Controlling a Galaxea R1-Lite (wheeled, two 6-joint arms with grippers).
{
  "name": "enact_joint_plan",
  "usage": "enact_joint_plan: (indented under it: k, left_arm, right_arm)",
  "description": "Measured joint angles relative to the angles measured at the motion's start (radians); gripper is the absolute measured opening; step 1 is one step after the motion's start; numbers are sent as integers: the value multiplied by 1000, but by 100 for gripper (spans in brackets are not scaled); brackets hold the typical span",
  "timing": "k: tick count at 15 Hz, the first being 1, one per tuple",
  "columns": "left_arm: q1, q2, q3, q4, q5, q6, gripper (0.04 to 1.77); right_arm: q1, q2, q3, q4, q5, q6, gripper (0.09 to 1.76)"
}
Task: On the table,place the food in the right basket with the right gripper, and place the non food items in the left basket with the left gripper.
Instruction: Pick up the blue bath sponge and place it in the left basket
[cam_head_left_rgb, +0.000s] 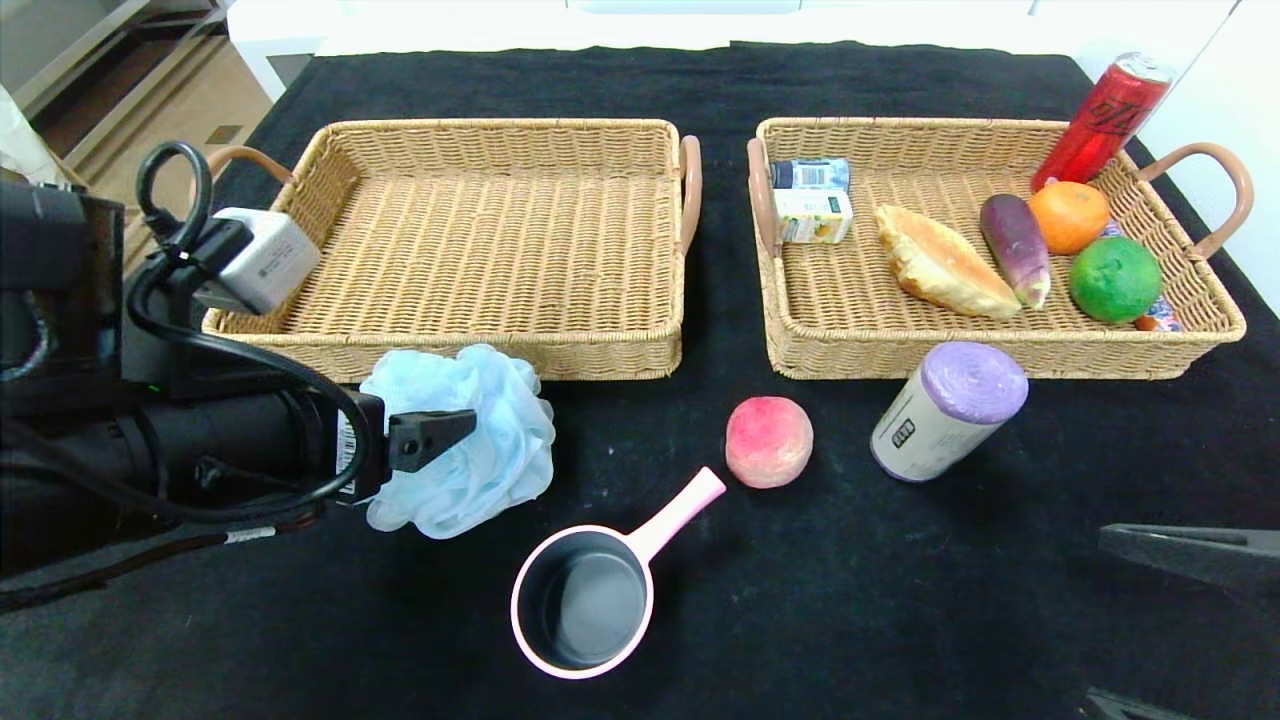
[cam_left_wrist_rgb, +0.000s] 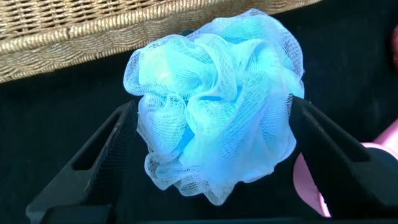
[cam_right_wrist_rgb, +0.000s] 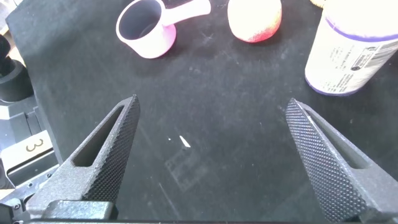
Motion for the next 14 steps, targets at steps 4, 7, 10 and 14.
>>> enact_joint_plan:
  k: [4,7,10,14]
  left_arm:
    - [-2,36,18,-39,-2,-4,172]
    - [-1,64,37,-89,-2,-4,172]
    - [1,85,49,-109,-4,-5,172]
    - [4,107,55,-110,-6,-10,172]
  right_arm:
    - [0,5,6,-3,0,-1,171]
    - [0,8,8,-2,0,-3,171]
    - [0,9,12,-3,-1,-3,171]
    - [0,10,14,-5,-1,-3,171]
